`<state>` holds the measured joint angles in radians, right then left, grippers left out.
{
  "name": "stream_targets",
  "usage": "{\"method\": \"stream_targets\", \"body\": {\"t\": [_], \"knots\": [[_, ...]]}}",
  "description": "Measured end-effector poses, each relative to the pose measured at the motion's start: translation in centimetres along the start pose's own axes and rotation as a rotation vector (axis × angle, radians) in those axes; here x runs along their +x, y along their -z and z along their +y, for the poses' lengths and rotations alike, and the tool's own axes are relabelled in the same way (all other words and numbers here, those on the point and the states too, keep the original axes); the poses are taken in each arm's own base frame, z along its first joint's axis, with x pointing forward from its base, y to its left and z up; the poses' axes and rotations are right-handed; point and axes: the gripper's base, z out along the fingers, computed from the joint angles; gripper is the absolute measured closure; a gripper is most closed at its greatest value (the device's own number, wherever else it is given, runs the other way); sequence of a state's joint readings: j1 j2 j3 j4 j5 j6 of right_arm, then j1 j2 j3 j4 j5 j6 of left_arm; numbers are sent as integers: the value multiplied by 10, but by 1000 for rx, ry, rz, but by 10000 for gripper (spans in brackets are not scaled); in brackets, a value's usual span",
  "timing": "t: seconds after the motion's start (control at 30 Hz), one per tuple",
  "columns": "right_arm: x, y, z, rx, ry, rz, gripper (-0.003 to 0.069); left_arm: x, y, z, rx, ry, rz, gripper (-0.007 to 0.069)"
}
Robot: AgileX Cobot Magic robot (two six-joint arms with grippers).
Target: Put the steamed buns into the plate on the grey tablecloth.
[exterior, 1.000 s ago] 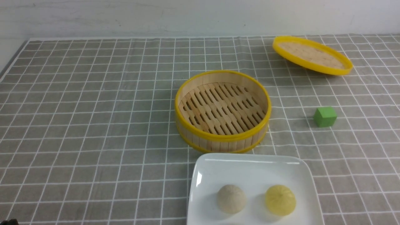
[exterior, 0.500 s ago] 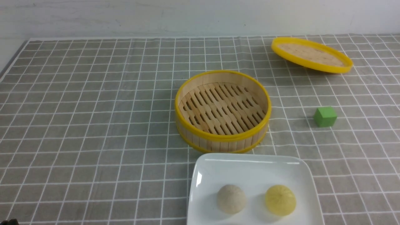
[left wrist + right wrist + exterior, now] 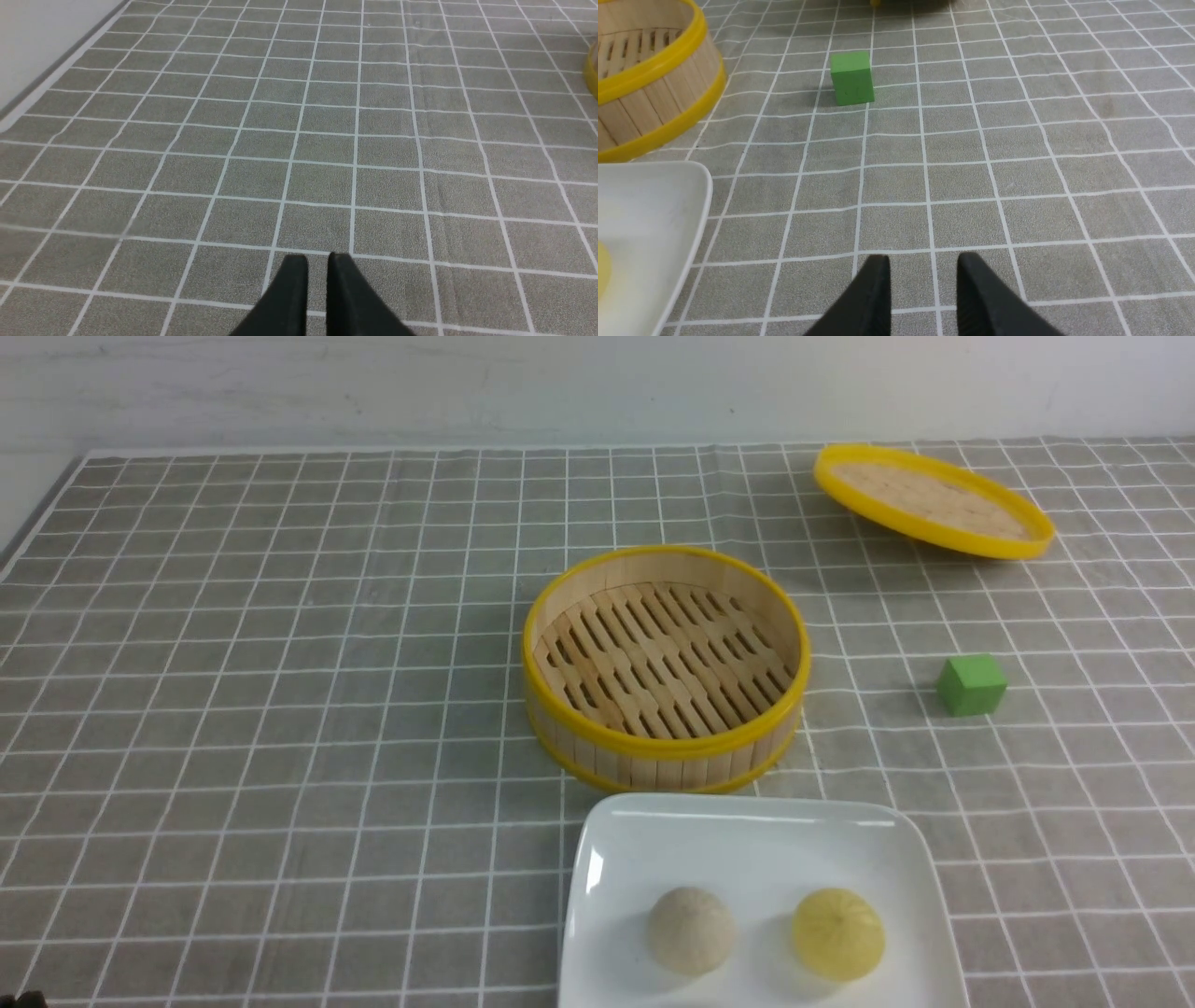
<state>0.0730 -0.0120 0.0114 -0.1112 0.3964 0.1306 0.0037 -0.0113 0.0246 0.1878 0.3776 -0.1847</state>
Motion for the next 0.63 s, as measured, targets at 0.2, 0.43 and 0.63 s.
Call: {"method": "stream_targets", "body": {"t": [0.2, 0.43, 0.63], "knots": [[0, 0, 0, 0, -1, 0, 428, 0, 0, 0, 0, 0, 0, 533], [0, 0, 0, 0, -1, 0, 423, 0, 0, 0, -1, -4, 0, 533], [0, 0, 0, 0, -1, 0, 421, 0, 0, 0, -2, -4, 0, 533]]}}
